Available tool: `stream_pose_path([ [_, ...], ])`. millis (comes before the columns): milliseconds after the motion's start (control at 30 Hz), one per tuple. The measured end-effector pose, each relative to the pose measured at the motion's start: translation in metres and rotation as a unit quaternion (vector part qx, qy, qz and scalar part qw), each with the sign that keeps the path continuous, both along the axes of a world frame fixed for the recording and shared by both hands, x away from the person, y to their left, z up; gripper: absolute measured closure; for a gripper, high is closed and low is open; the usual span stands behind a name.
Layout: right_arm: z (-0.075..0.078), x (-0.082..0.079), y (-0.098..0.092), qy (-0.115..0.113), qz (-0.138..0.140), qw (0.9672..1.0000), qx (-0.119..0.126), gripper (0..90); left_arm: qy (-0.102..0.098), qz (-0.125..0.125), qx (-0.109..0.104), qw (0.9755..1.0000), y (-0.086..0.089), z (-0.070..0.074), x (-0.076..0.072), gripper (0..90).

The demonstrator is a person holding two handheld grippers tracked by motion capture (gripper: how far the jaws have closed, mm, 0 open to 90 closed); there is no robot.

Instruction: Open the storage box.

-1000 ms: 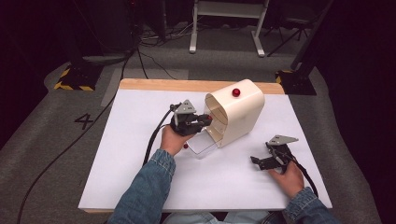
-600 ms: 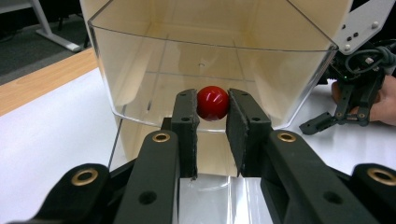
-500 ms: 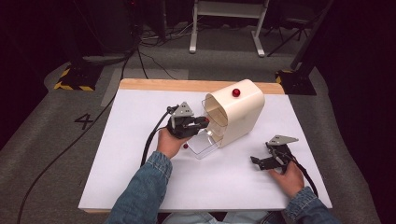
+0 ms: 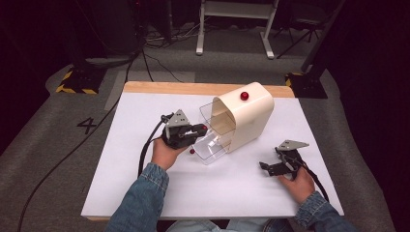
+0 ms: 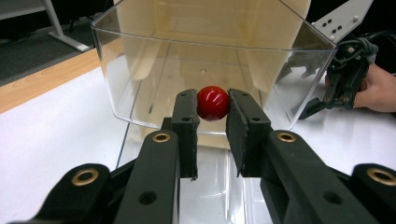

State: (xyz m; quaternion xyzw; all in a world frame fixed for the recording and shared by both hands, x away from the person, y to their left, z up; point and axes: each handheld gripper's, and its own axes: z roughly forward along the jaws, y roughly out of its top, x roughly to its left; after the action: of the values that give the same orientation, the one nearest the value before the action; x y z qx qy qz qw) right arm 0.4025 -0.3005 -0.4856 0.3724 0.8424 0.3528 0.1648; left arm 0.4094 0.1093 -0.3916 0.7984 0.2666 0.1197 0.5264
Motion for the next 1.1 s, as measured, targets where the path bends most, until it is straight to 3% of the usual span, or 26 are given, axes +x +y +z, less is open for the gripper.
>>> stream_pose_path([
  [500, 0.000, 0.000, 0.000, 0.000, 0.000, 1.0000, 0.000, 3.3, -0.002, 0.004, 0.001, 1.0000, 0.021, -0.005, -0.015, 73.8],
  [700, 0.000, 0.000, 0.000, 0.000, 0.000, 1.0000, 0.000, 3.3, 0.007, -0.001, -0.001, 1.0000, 0.022, -0.008, -0.014, 73.5],
  [767, 0.000, 0.000, 0.000, 0.000, 0.000, 1.0000, 0.000, 3.3, 0.005, 0.001, 0.011, 0.9999, 0.022, -0.008, -0.015, 73.1],
  [967, 0.000, 0.000, 0.000, 0.000, 0.000, 1.0000, 0.000, 3.3, 0.010, 0.001, -0.004, 0.9999, 0.027, -0.012, -0.020, 64.6],
  [1100, 0.000, 0.000, 0.000, 0.000, 0.000, 1.0000, 0.001, 3.3, 0.014, 0.007, -0.003, 0.9999, 0.032, -0.014, -0.022, 62.1],
])
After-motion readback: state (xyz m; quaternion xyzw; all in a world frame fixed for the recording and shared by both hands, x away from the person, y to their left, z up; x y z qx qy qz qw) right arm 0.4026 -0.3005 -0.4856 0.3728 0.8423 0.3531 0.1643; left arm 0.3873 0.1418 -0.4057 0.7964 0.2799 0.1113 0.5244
